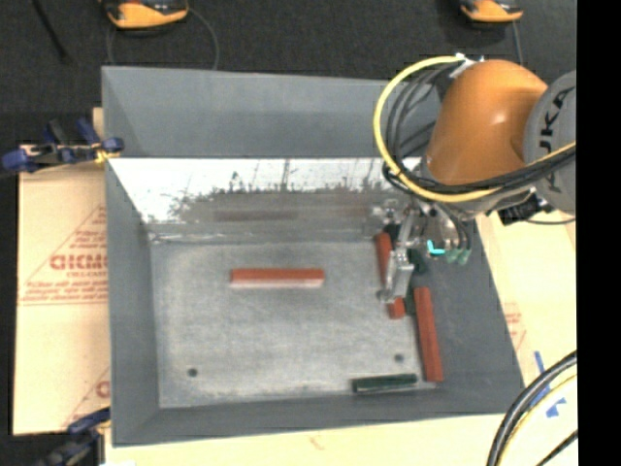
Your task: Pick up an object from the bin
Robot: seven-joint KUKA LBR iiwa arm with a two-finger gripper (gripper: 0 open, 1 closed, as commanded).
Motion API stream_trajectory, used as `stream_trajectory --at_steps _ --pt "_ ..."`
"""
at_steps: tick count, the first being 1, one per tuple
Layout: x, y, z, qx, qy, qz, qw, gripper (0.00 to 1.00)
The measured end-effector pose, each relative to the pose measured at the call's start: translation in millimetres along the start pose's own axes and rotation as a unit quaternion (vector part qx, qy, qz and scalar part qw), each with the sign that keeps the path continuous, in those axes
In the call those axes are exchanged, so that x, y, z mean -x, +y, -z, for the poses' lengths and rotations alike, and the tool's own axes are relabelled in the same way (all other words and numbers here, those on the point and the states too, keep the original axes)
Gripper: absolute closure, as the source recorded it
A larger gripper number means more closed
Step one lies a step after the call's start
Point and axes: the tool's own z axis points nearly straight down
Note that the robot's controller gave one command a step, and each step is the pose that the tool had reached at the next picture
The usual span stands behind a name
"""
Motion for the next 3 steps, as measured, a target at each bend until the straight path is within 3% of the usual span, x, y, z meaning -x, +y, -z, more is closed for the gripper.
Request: stream_trajectory --at_steps 1,2,3 --pt "31.2 70 -114 0.002 -0.0003 -0.023 0.9997 0.0" --pt "51.2 108 -147 0.0 -0.0043 0.068 0.9977 0.0" --pt "51.6 107 -146 0.0 -0.0049 0.067 0.9977 1.0"
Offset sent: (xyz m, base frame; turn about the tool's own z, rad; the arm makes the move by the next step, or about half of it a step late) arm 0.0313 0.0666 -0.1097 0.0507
